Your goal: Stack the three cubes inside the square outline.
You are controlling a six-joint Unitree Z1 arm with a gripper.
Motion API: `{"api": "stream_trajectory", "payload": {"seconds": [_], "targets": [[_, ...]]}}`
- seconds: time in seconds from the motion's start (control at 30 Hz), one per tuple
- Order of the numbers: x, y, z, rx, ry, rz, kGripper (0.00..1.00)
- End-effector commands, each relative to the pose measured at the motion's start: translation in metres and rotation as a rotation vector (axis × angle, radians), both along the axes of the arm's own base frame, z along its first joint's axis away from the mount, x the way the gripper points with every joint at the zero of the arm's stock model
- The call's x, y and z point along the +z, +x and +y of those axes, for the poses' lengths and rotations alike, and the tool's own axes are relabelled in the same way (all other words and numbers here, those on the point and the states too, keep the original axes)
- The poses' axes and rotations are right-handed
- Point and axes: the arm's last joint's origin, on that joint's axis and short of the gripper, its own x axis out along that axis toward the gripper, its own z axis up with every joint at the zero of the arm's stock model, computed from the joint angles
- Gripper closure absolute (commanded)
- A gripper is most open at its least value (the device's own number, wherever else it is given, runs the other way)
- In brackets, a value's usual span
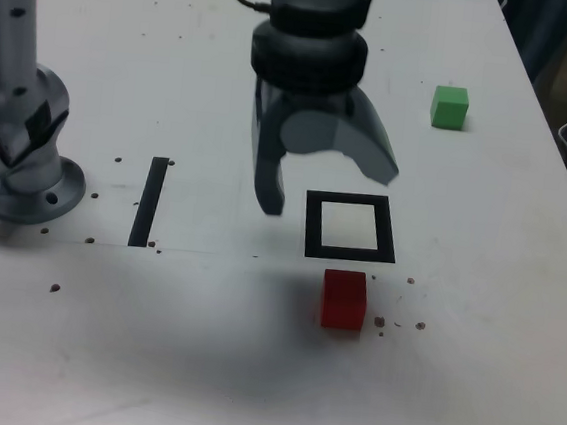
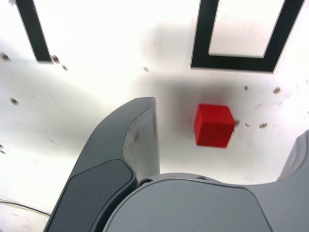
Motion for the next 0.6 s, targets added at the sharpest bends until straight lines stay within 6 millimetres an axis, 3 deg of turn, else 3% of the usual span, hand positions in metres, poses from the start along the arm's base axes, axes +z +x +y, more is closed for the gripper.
{"api": "stream_trajectory", "payload": {"seconds": [0.0, 0.33, 0.57], "targets": [[-0.009, 0.009, -0.014, 0.0, 0.008, 0.017, 0.04], [-0.047, 0.033, -0.039, -0.023, 0.053, 0.058, 0.05], [-0.067, 0.044, -0.047, -0.033, 0.051, 0.08, 0.11]]}}
